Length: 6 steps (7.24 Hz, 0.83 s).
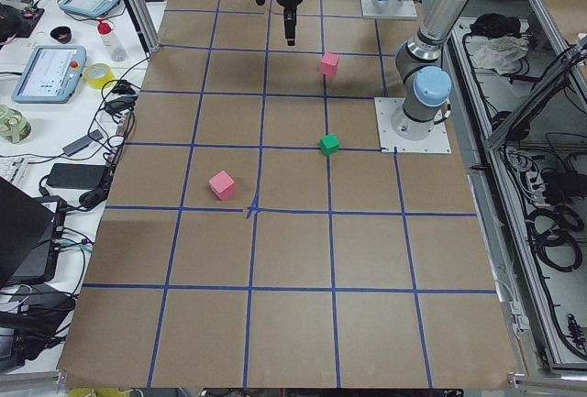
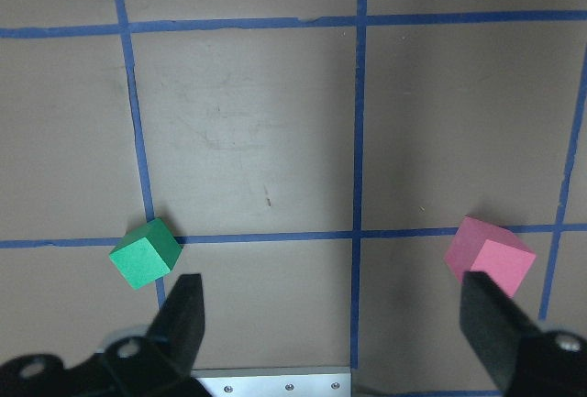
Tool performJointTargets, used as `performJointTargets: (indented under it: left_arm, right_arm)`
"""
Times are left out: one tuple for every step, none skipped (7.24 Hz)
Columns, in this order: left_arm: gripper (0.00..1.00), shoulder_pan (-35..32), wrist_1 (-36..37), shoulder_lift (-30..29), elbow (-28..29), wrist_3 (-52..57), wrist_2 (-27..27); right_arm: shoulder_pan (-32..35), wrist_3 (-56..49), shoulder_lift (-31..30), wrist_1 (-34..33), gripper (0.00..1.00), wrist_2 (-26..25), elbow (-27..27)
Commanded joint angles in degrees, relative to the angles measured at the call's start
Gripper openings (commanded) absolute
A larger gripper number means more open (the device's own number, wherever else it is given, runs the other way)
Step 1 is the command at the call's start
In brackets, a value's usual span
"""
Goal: Align button upright
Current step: 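Move the right gripper over the pink tray toward the black button switch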
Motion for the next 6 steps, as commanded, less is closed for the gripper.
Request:
performJointTargets:
  left_arm:
    - [1.00, 0.0, 0.0, 0.0, 0.0, 0.0, 0.0]
    - [1.00, 0.1, 0.1, 0.0, 0.0, 0.1, 0.0]
    - [1.00, 0.1, 0.2, 0.0, 0.0, 0.2, 0.0]
    - [1.00, 0.1, 0.2, 0.0, 0.0, 0.3, 0.0]
    - [1.00, 0.1, 0.3, 0.0, 0.0, 0.2, 0.0]
    - [1.00, 0.1, 0.3, 0.0, 0.0, 0.3, -0.1]
  right_arm:
    - [-4.5, -2.5, 2.5, -14.2, 1.00, 0.1, 8.6]
    - [-5.4, -2.5, 3.8, -18.5, 1.00, 1.3, 11.2]
    - [-5.6, -2.6, 5.0, -19.2, 1.00, 2.1, 12.4]
    - [-5.6, -3.0, 6.0, -21.5, 1.00, 2.1, 12.4]
    - [-5.6, -5.2, 6.8, -21.9, 1.00, 2.2, 12.4]
    - [-5.6, -5.3, 7.1, -21.9, 1.00, 2.2, 12.5]
